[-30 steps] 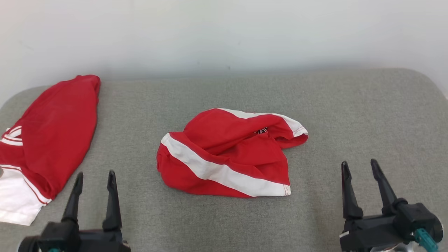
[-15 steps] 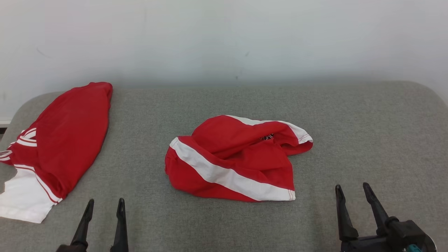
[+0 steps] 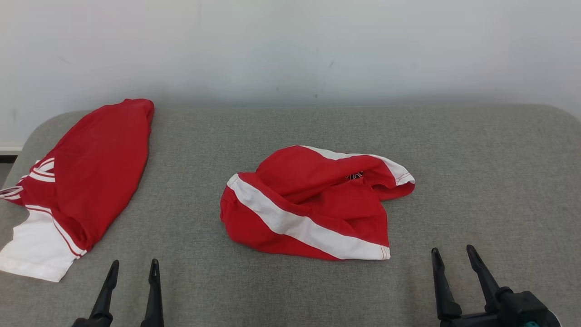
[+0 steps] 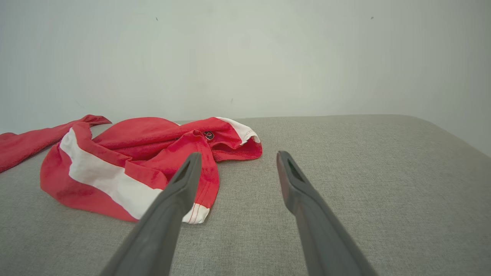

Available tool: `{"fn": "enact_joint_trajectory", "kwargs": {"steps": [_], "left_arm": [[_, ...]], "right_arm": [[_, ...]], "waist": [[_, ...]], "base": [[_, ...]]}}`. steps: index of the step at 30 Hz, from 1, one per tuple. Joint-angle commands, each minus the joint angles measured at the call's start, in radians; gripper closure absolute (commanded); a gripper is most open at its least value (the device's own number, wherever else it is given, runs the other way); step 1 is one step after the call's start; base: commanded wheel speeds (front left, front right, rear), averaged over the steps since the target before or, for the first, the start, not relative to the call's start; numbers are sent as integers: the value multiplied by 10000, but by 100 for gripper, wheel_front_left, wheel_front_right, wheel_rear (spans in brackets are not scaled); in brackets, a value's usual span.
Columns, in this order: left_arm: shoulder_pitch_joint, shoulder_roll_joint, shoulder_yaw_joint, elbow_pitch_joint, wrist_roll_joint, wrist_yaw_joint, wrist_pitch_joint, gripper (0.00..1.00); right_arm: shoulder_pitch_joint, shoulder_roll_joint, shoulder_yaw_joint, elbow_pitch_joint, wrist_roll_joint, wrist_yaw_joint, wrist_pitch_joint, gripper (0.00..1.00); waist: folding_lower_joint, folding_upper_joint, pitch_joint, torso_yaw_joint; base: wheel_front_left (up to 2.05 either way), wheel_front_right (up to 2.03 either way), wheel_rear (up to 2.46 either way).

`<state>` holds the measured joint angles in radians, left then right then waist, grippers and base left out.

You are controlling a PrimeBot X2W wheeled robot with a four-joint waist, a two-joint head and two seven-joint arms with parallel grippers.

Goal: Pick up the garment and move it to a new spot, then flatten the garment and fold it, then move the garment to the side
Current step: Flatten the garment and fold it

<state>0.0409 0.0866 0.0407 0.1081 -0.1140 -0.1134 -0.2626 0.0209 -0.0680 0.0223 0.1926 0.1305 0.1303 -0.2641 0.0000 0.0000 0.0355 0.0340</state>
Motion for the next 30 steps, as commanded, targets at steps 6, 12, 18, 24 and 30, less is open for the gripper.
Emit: {"fn": "enact_joint_trajectory", "kwargs": {"steps": [6, 12, 18, 24, 30], "left_arm": [[-141, -84, 77, 42, 129, -62, -34, 0], [-274, -160, -58, 77, 156, -87, -34, 0], [-441, -245, -50, 78, 132, -96, -34, 0], [-510, -295, -160, 132, 138, -113, -34, 0], [-446, -325, -187, 70, 166, -48, -34, 0]], "right_arm": [[-160, -35, 278, 513, 161, 8, -5, 0], [-877, -184, 680, 1599, 257, 8, -6, 0], [-1850, -255, 767, 3340, 367, 8, 18, 0], [-2599, -261, 771, 4856, 529, 8, 28, 0], [-3188, -185, 1087, 6197, 920, 8, 3, 52]], "waist": [[0, 0, 41, 45], [0, 0, 162, 344], [0, 0, 350, 806], [0, 0, 502, 1162], [0, 0, 549, 1398]], "base": [[0, 0, 0], [0, 0, 0], [0, 0, 0], [0, 0, 0], [0, 0, 0]]}}
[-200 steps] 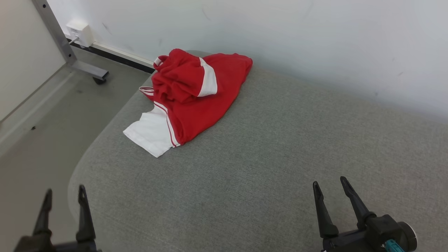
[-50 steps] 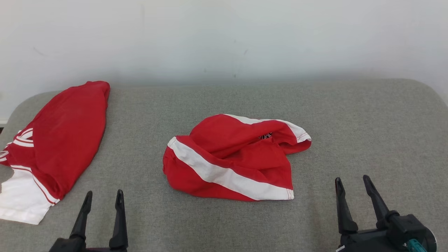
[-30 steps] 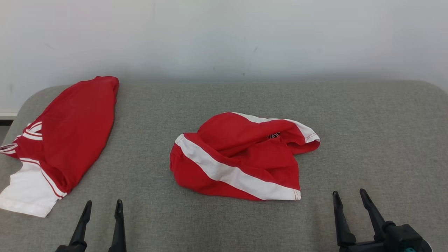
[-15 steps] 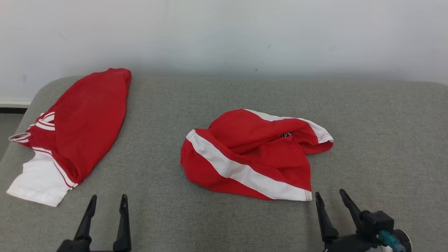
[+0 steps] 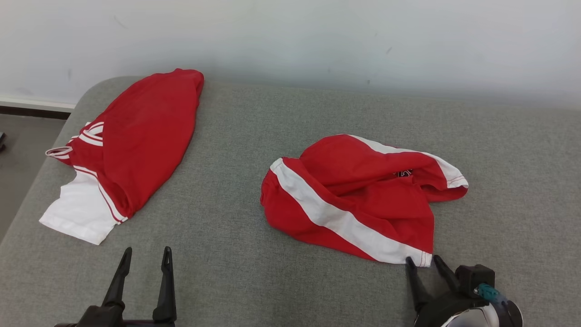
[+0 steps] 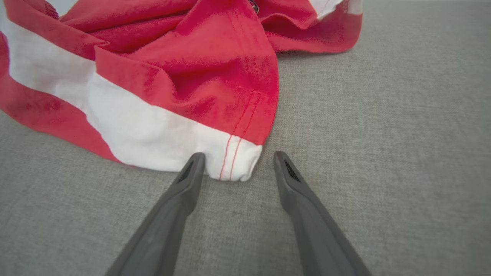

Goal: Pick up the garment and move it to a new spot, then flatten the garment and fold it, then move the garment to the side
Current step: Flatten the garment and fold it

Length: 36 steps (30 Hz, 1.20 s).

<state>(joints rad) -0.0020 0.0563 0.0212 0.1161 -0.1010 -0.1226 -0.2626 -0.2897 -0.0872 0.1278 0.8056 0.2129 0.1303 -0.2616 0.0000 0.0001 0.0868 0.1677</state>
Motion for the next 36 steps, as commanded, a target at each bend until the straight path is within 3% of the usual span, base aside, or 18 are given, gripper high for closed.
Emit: {"fn": "enact_joint_trajectory", "kwargs": {"steps": [1, 2, 8, 13, 19, 20, 21, 22, 36], "left_arm": [[-20, -27, 16, -7, 43, 45, -34, 0], [-19, -32, 20, -3, 49, 50, -34, 0], [195, -51, 57, 6, 40, 124, -34, 0], [184, -56, -47, 52, -63, 149, -34, 0], [33, -53, -31, 186, -127, 93, -34, 0], [55, -55, 3, 190, -129, 84, -34, 0], [82, -55, 17, 193, -128, 77, -34, 0], [118, -55, 39, 198, -125, 70, -34, 0], [417, -60, 320, 124, 10, 39, -34, 0]], "right_arm": [[-164, 7, 78, 211, 151, 8, -8, 66], [-216, 6, 126, 343, 222, 8, -10, 100], [-133, -258, -148, -211, 554, 7, -25, 100], [915, -600, -431, -1668, 579, 7, -27, 100], [1929, -743, -948, -2496, 596, 8, -28, 100], [2024, -686, -946, -2524, 681, 7, -28, 95], [2084, -638, -935, -2531, 728, 8, -29, 73], [2102, -609, -872, -2509, 772, 8, -29, 0], [2405, -513, -1065, -4559, 403, 7, -28, 0]], "waist": [[0, -1, 38, 74], [0, -1, 36, 75], [0, -1, -64, -225], [0, -1, -214, -622], [0, -1, -257, -869], [0, -1, -279, -917], [0, -1, -296, -958], [0, -1, -327, -1005], [0, -1, -916, -1659]], "base": [[0, 0, 0], [0, 0, 0], [0, 0, 0], [0, 0, 0], [0, 0, 0], [0, 0, 0], [0, 0, 0], [0, 0, 0], [0, 0, 0]]}}
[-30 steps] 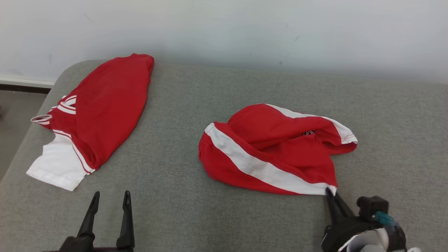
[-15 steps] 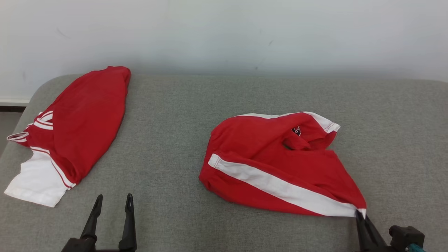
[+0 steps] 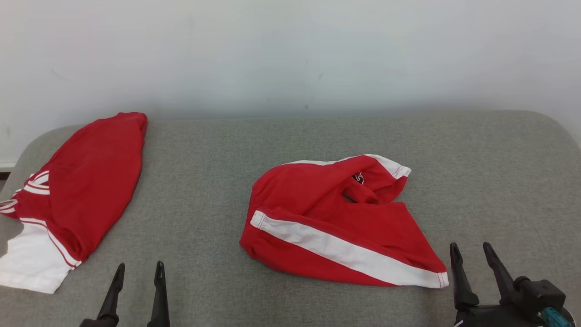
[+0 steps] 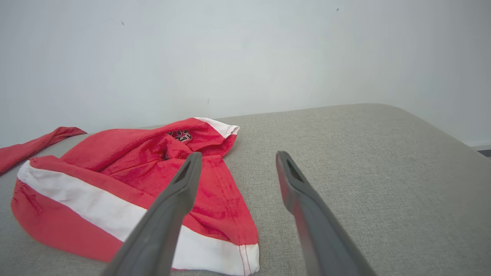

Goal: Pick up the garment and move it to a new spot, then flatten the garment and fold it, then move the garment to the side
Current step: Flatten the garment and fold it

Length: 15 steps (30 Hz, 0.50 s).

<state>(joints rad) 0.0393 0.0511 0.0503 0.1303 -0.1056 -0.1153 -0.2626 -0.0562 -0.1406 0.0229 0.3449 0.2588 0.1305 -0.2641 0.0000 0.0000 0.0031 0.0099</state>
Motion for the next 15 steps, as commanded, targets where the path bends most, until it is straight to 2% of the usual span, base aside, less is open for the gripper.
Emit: {"fn": "enact_joint_trajectory", "kwargs": {"steps": [1, 8, 15], "left_arm": [[0, -7, 37, -34, 79, -36, -34, 0], [106, -6, 63, -96, 205, -53, -34, 0], [333, 100, 157, -269, 323, -66, -34, 0]], "right_arm": [[120, 51, -39, -221, -84, 6, -6, 0], [732, 223, -169, -1550, -280, 6, -5, 0], [1274, 423, -222, -2266, -415, 6, -5, 0]], "waist": [[0, 0, -102, -116], [0, 0, -188, -261], [0, 0, -191, -327]], "base": [[0, 0, 0], [0, 0, 0], [0, 0, 0]]}}
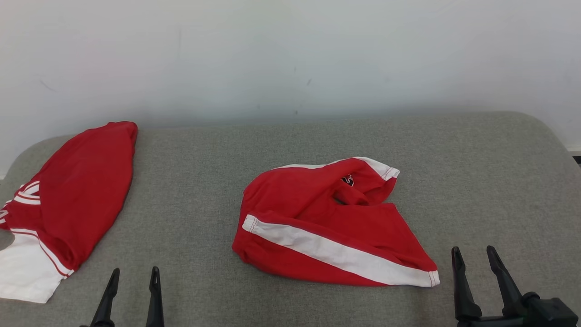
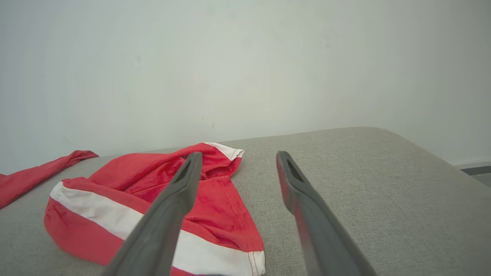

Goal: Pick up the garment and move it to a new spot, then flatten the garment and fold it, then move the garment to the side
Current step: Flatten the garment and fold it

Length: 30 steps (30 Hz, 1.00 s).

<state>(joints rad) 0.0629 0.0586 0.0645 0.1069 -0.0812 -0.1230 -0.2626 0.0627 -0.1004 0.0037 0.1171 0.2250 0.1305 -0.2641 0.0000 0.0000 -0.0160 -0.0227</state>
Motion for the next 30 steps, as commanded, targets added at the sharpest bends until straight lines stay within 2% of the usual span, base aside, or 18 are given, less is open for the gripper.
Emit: {"fn": "enact_joint_trajectory", "kwargs": {"steps": [1, 17, 24, 30], "left_arm": [[151, 25, 28, -88, 83, 7, -34, 0], [308, -17, -12, -48, 27, 34, -34, 0], [-909, 629, -894, 667, -201, -84, -34, 0], [-2093, 1305, -2169, 1378, -765, -64, -34, 0]], "right_arm": [[128, 48, -38, -47, -84, 5, -5, 0], [197, 231, 89, 402, -47, 6, -5, 0], [-451, -100, 393, 1422, -125, 6, -5, 0], [-1335, -324, 746, 2384, 27, 6, -5, 0]], "waist": [[0, 0, 4, -6], [0, 0, 92, 43], [0, 0, 461, -284], [0, 0, 1015, -630]], "base": [[0, 0, 0], [0, 0, 0], [0, 0, 0], [0, 0, 0]]}}
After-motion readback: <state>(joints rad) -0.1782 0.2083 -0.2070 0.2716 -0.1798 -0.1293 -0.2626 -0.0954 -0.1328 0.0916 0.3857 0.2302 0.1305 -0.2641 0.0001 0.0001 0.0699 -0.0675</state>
